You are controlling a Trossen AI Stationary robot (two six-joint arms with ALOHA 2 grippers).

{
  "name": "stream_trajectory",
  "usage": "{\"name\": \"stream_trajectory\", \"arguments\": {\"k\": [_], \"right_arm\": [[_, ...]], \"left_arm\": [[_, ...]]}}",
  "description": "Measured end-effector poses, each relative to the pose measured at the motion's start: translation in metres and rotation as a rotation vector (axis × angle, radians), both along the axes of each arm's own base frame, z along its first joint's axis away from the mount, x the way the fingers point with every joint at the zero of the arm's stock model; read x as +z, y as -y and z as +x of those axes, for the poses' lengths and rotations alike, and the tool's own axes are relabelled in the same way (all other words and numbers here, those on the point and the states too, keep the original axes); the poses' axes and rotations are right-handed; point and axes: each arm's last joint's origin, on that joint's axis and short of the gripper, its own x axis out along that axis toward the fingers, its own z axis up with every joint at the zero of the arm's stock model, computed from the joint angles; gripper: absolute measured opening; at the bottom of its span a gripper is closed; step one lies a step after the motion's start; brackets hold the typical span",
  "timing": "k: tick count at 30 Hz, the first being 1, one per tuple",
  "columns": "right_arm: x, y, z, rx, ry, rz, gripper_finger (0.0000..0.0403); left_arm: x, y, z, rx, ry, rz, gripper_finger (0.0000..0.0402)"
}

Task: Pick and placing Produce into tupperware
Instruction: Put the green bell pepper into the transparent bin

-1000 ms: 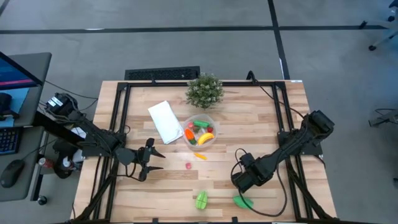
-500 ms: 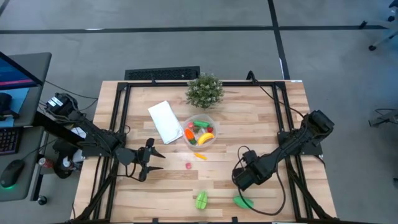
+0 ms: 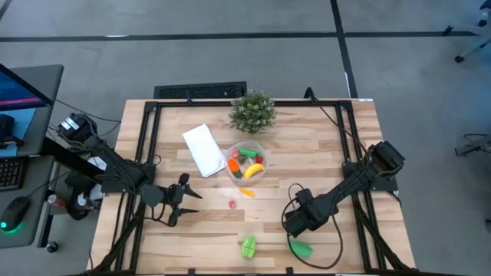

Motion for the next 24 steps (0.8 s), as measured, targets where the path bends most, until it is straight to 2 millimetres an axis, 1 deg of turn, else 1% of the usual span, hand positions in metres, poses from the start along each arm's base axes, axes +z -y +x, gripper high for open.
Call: {"name": "stream_trajectory", "arguments": {"k": [8, 15, 17, 24], "right_arm": [[0.000, 0.001, 0.001, 0.011, 0.006, 0.008, 0.0313], [-0.014, 0.002, -0.002, -0.007, 0.031, 0.046, 0.0313], [-0.015, 0.002, -0.002, -0.007, 0.036, 0.048, 0.0313], [-0.015, 0.004, -0.001, 0.001, 0.035, 0.054, 0.0297]], "left_arm": [[0.000, 0.001, -0.001, 0.013, 0.006, 0.005, 0.0231], [0.000, 0.002, -0.002, 0.007, 0.007, 0.004, 0.0231], [0.000, 0.003, -0.002, 0.005, 0.008, 0.006, 0.0231], [0.000, 0.003, -0.003, 0.025, 0.015, 0.015, 0.0231]]}}
